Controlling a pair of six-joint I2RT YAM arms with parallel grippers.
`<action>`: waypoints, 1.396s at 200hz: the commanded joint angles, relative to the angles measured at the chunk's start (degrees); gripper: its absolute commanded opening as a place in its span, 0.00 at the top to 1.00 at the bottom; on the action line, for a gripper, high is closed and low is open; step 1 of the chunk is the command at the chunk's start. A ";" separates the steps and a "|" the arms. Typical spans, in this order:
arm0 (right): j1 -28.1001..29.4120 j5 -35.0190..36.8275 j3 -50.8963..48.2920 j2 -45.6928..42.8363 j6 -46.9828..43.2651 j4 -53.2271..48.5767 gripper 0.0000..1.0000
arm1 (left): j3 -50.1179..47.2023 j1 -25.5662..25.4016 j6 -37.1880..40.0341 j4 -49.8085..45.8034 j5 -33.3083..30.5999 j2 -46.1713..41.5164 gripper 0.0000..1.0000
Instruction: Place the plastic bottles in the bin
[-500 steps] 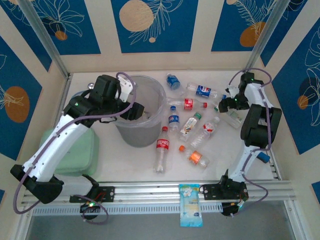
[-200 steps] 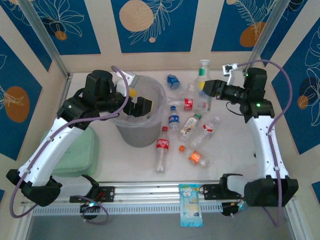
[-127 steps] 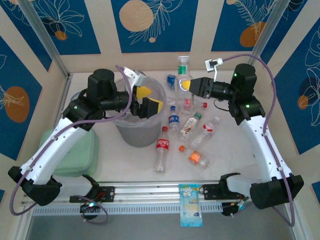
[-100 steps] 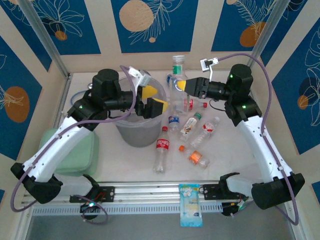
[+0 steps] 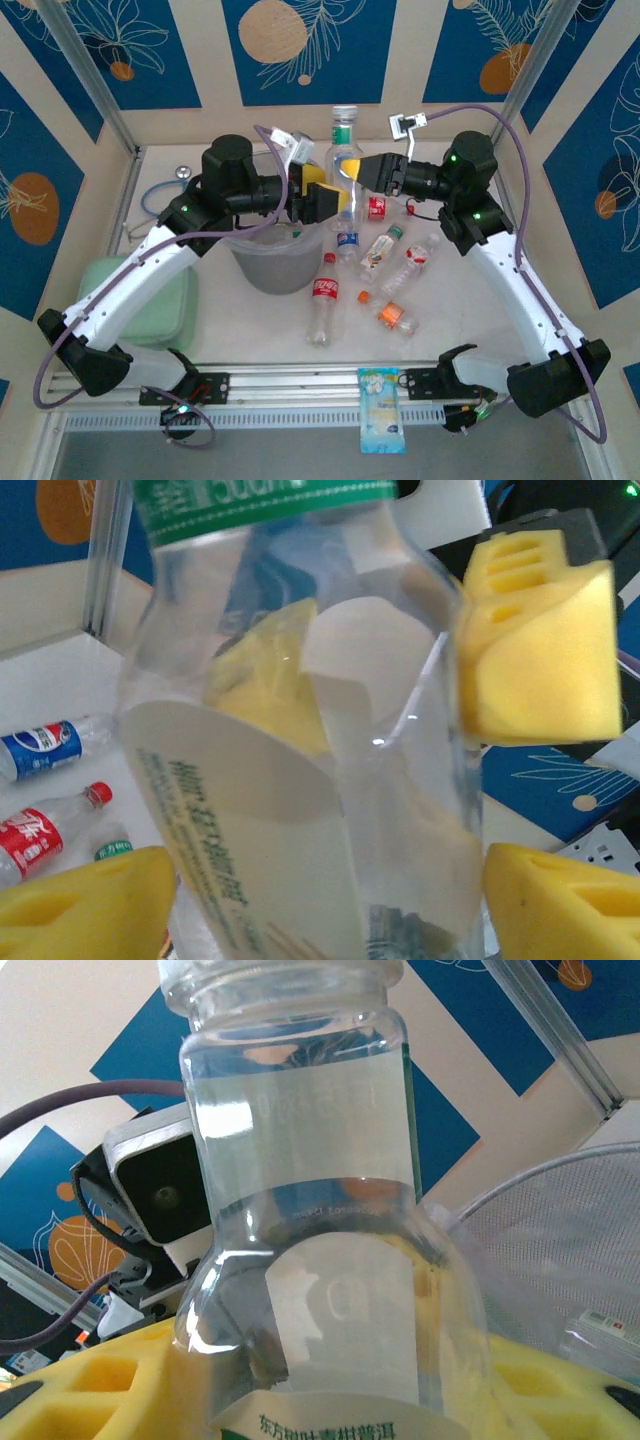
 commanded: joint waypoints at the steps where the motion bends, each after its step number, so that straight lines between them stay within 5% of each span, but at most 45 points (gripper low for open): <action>1: 1.19 0.65 -1.14 0.48 1.40 4.18 0.98 | -0.76 -0.32 -0.99 2.30 -0.39 -0.32 0.29; 34: 1.78 1.57 -1.05 1.96 1.30 4.65 0.96 | -0.41 -0.25 -0.68 2.04 -1.52 -0.15 0.44; 66: 1.95 4.41 -1.26 1.92 -1.97 0.65 0.82 | 0.36 -0.23 -0.24 0.58 -3.16 0.79 0.54; 109: 0.82 9.33 1.30 1.57 -8.92 -9.44 0.28 | 2.64 0.25 1.89 -4.85 -7.74 1.17 0.54; 145: -0.49 11.77 2.44 -0.73 -11.30 -13.53 0.02 | 3.20 1.33 2.49 -7.47 -11.10 1.35 0.54; 177: -1.39 16.87 3.19 -3.62 -13.71 -18.59 0.01 | 5.40 2.87 2.75 -9.32 -12.13 1.39 0.56; 221: 4.64 36.07 -2.32 -7.78 -15.71 -24.70 0.01 | 13.09 4.80 8.26 -21.51 -18.81 1.78 0.65; 247: 4.85 35.67 -5.63 -8.24 -10.70 -22.84 0.00 | 19.33 6.01 12.77 -31.99 -23.49 2.63 0.69; 279: 6.11 30.34 -4.42 -3.72 -8.69 -25.10 0.16 | 23.60 6.12 16.47 -42.69 -31.65 4.48 0.74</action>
